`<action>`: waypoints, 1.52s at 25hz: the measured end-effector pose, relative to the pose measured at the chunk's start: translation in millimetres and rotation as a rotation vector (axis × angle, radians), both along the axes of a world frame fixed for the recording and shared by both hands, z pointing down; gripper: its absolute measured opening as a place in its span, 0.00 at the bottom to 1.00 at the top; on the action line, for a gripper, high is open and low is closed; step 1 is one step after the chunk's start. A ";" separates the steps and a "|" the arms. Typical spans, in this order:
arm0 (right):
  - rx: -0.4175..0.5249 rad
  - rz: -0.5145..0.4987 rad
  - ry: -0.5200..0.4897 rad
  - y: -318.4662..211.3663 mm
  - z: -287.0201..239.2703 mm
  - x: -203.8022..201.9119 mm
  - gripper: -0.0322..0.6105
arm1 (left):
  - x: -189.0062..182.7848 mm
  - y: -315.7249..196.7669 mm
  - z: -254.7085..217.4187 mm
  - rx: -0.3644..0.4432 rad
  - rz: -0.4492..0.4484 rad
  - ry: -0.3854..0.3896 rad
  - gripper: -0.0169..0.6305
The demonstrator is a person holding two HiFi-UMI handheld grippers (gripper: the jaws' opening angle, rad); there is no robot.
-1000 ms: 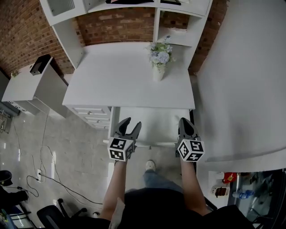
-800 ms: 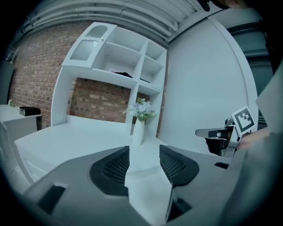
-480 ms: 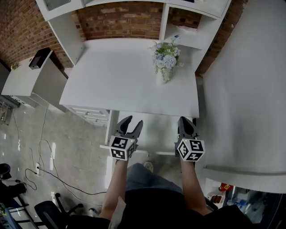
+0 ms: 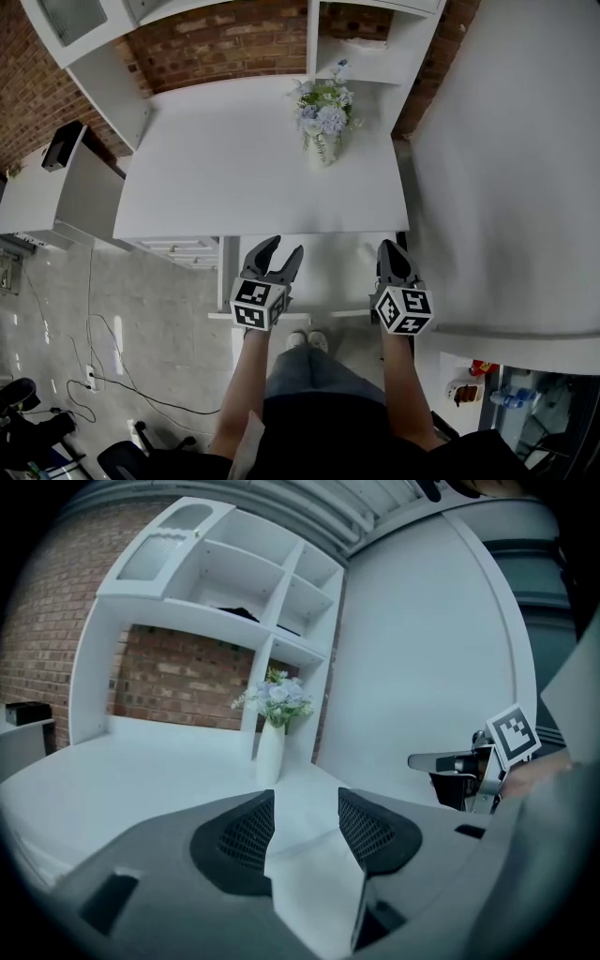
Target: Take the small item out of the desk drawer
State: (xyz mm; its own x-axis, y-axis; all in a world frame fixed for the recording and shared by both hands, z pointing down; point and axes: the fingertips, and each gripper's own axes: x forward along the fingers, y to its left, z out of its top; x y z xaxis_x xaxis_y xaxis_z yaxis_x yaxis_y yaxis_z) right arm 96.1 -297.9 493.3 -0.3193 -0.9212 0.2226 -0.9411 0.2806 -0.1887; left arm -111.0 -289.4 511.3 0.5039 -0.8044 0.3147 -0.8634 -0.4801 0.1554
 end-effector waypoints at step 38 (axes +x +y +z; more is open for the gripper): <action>-0.174 0.074 0.194 41.0 80.7 96.3 0.05 | 237.7 -2.5 206.7 0.177 1.136 -1.190 0.33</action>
